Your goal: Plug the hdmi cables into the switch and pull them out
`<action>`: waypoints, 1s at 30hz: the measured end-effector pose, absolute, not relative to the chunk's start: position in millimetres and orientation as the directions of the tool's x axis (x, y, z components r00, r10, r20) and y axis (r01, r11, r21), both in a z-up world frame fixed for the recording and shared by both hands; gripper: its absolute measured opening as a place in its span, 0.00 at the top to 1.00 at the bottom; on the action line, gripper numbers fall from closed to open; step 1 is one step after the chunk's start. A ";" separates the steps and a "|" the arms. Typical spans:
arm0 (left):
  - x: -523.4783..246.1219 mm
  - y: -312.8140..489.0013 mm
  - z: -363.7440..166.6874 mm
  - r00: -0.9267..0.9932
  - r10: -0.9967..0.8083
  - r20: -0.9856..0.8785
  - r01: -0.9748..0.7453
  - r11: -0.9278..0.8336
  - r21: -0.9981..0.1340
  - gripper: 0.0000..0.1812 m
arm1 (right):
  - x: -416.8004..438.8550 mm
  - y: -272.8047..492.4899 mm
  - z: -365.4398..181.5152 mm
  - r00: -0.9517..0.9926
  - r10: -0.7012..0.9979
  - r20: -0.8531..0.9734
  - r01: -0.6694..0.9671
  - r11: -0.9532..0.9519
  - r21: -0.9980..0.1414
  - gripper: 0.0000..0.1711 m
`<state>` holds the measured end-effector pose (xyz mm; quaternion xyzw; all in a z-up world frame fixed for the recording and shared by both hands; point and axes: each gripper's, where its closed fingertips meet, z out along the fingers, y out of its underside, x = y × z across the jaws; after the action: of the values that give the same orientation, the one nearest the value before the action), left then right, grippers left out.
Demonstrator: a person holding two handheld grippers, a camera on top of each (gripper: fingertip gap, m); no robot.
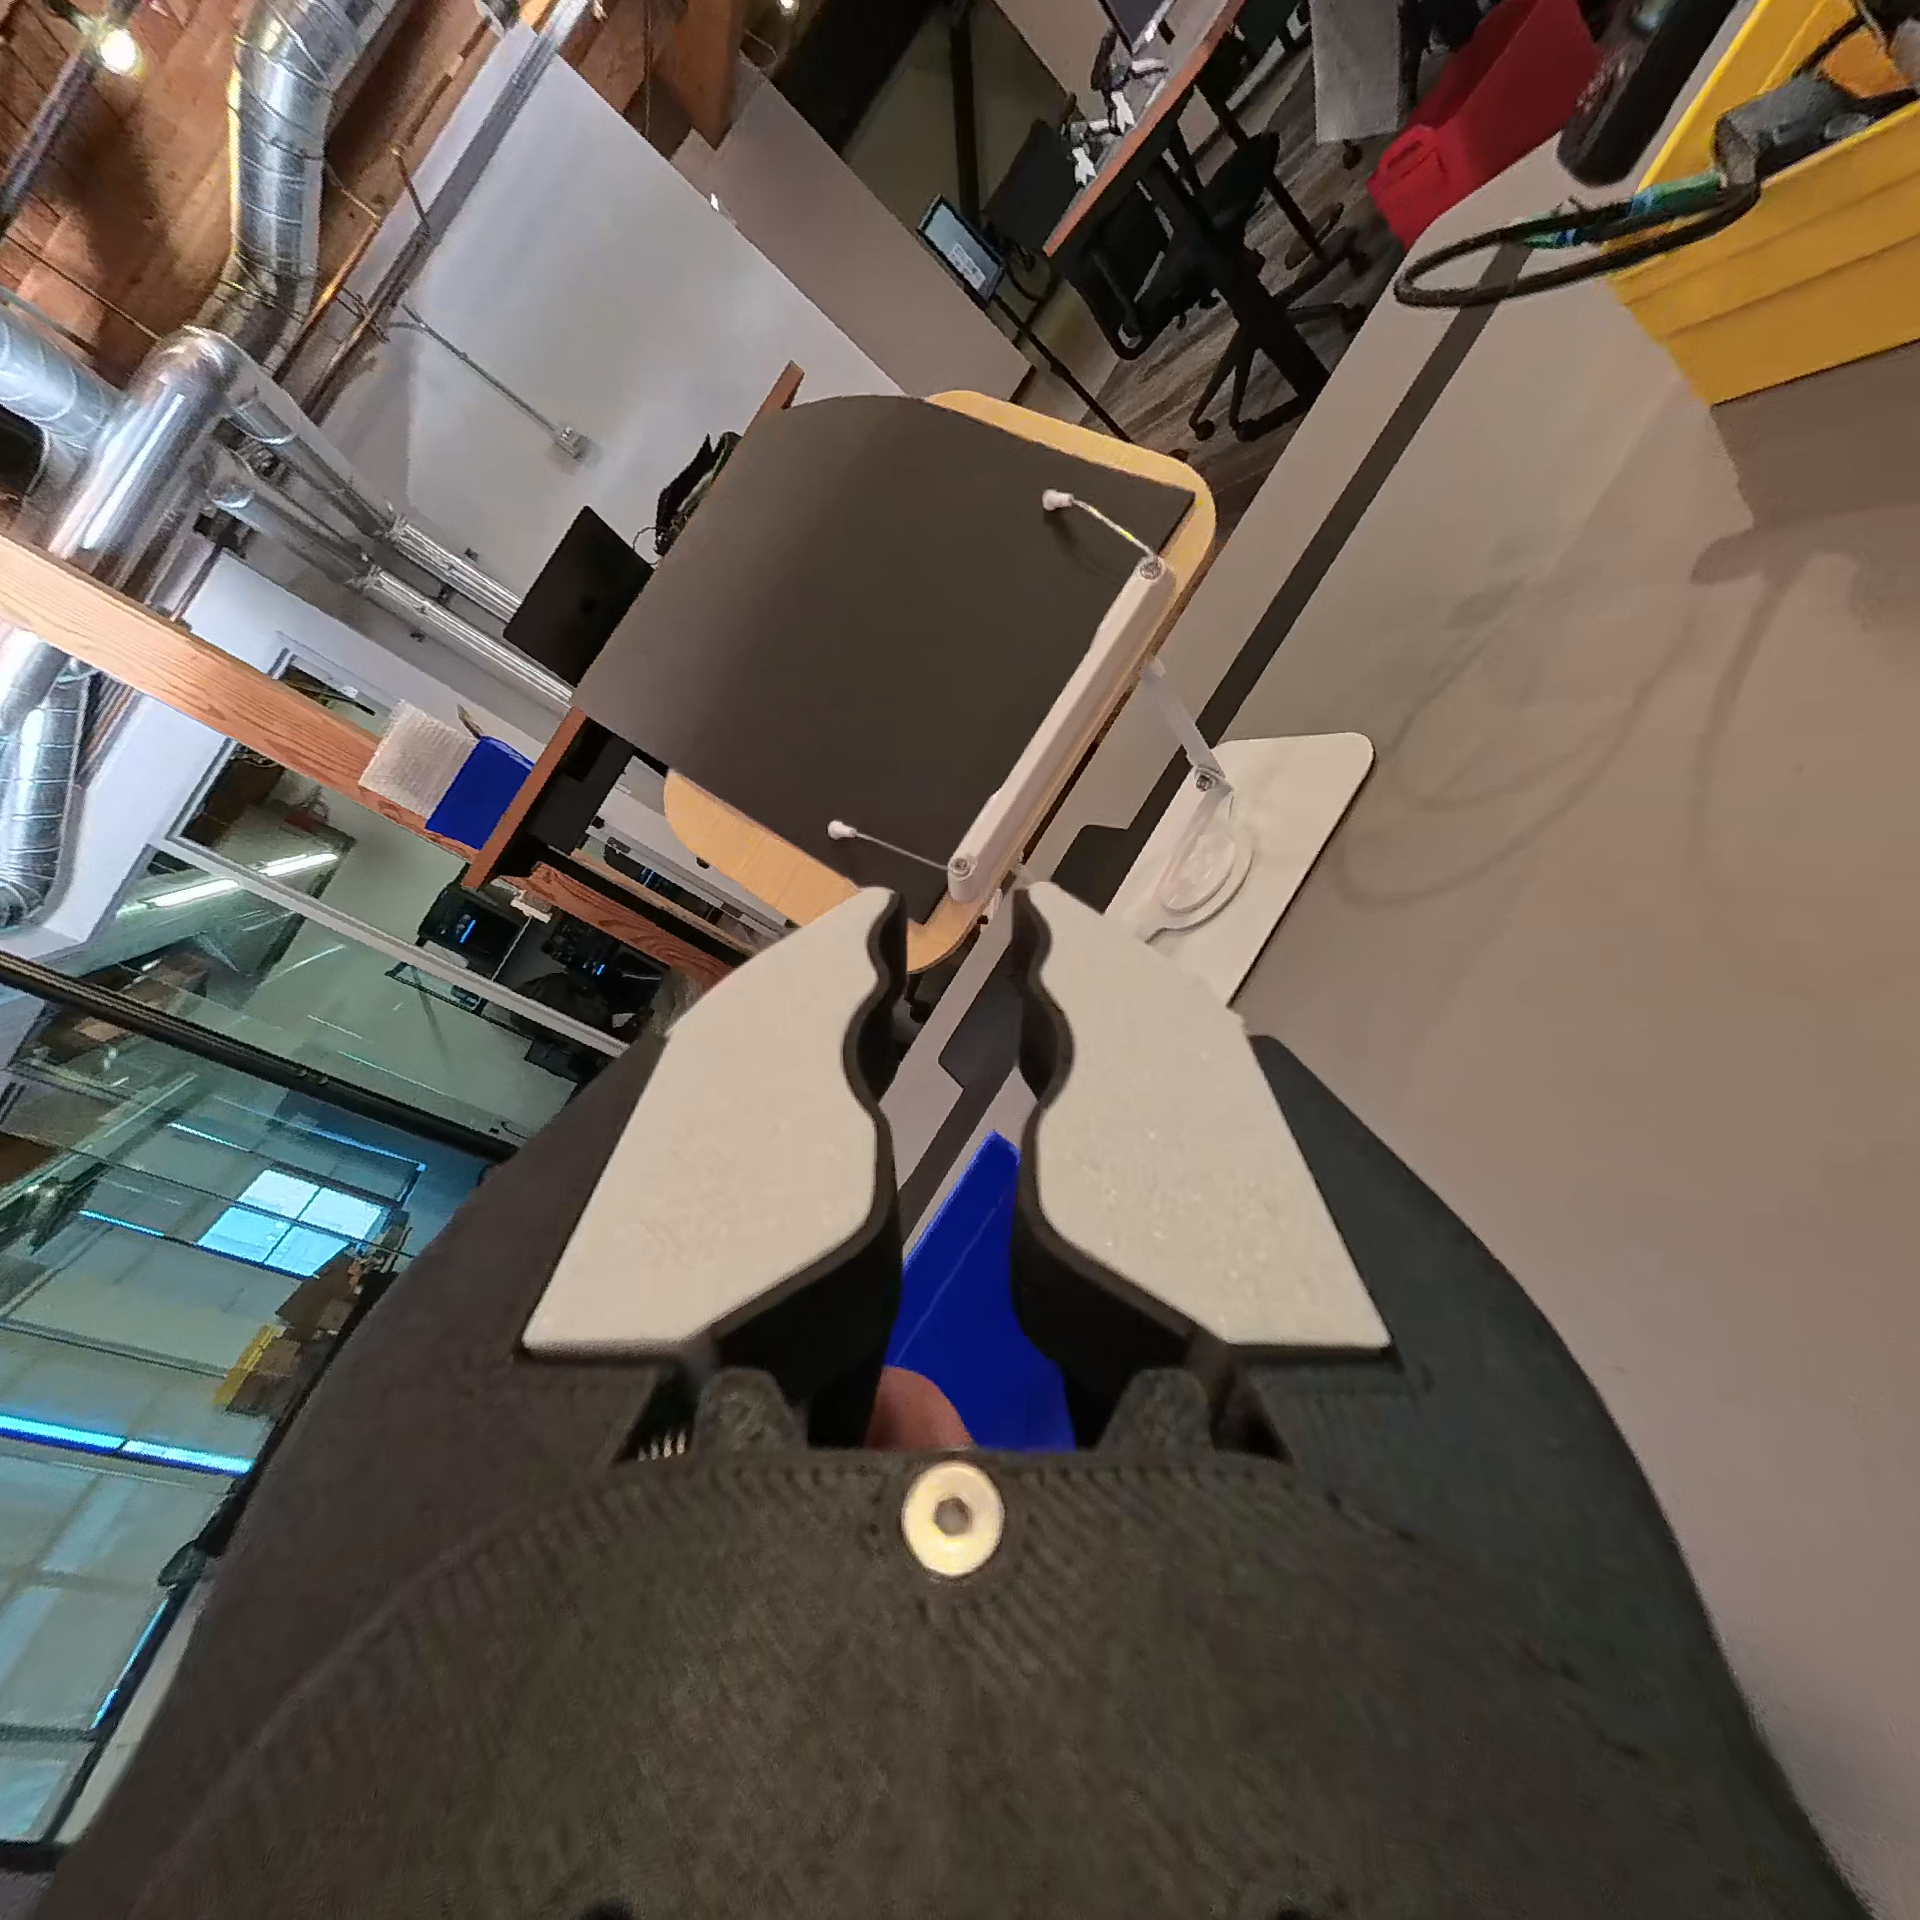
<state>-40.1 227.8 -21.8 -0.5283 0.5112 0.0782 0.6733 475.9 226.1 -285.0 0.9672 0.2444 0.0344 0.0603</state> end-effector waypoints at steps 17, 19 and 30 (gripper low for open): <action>-77.7 254.3 -37.7 0.464 -0.457 -0.759 -0.738 0.275 -0.617 0.85 | 479.3 240.2 -191.2 0.878 0.448 0.166 0.472 -0.868 -0.156 0.61; -75.1 255.5 -39.9 0.463 -0.462 -0.756 -0.737 0.273 -0.618 0.85 | 468.9 258.6 -180.6 0.884 0.444 0.149 0.468 -0.847 -0.253 0.62; -71.6 258.0 -58.2 0.427 -0.485 -0.763 -0.760 0.264 -0.593 0.85 | 475.5 278.1 -215.2 0.857 0.458 0.236 0.501 -0.847 -0.177 0.78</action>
<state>-71.6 258.0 -58.2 -0.5956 0.5227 0.1150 0.5990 475.5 278.1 -215.2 0.9565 0.2506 0.0925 -0.1168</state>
